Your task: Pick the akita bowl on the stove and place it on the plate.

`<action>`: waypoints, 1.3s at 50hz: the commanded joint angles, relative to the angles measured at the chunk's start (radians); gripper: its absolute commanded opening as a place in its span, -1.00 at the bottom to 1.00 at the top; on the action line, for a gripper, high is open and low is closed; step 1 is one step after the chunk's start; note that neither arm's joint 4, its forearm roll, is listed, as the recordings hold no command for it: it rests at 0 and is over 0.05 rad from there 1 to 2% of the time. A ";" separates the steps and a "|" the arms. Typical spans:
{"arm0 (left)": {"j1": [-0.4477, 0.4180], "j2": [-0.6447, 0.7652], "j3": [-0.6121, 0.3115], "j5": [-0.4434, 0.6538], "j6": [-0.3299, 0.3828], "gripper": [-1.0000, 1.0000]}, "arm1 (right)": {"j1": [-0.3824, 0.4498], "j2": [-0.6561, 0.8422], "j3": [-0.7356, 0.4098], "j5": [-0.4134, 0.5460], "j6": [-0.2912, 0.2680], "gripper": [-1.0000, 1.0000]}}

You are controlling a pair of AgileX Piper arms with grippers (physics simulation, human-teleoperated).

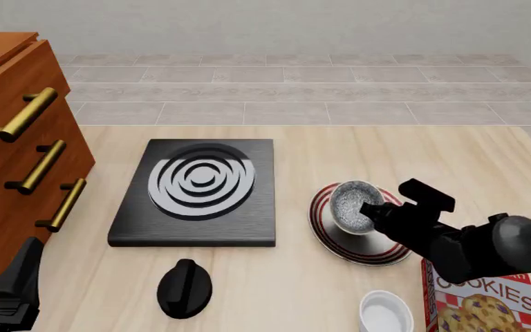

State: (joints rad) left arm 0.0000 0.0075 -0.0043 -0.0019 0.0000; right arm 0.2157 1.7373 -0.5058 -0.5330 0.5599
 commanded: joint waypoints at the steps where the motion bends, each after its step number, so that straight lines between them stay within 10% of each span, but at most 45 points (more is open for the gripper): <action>1: 0.000 0.000 0.000 0.000 0.000 1.00 | -0.002 -0.005 -0.004 0.004 0.003 -1.00; 10: 0.000 0.000 0.000 0.000 0.000 1.00 | -0.010 -0.017 -0.013 0.028 -0.012 -1.00; 11: 0.000 0.000 0.000 0.000 0.000 1.00 | -0.008 -0.025 -0.009 0.029 -0.012 1.00; 42: 0.000 0.000 0.000 0.000 0.000 1.00 | 0.018 -0.364 -0.073 0.246 -0.145 1.00; 65: 0.000 0.000 0.000 0.000 0.000 1.00 | 0.049 -0.581 0.007 0.177 -0.408 1.00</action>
State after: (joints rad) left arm 0.0000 0.0075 -0.0043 -0.0019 0.0000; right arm 0.2524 1.2428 -0.5415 -0.3199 0.2417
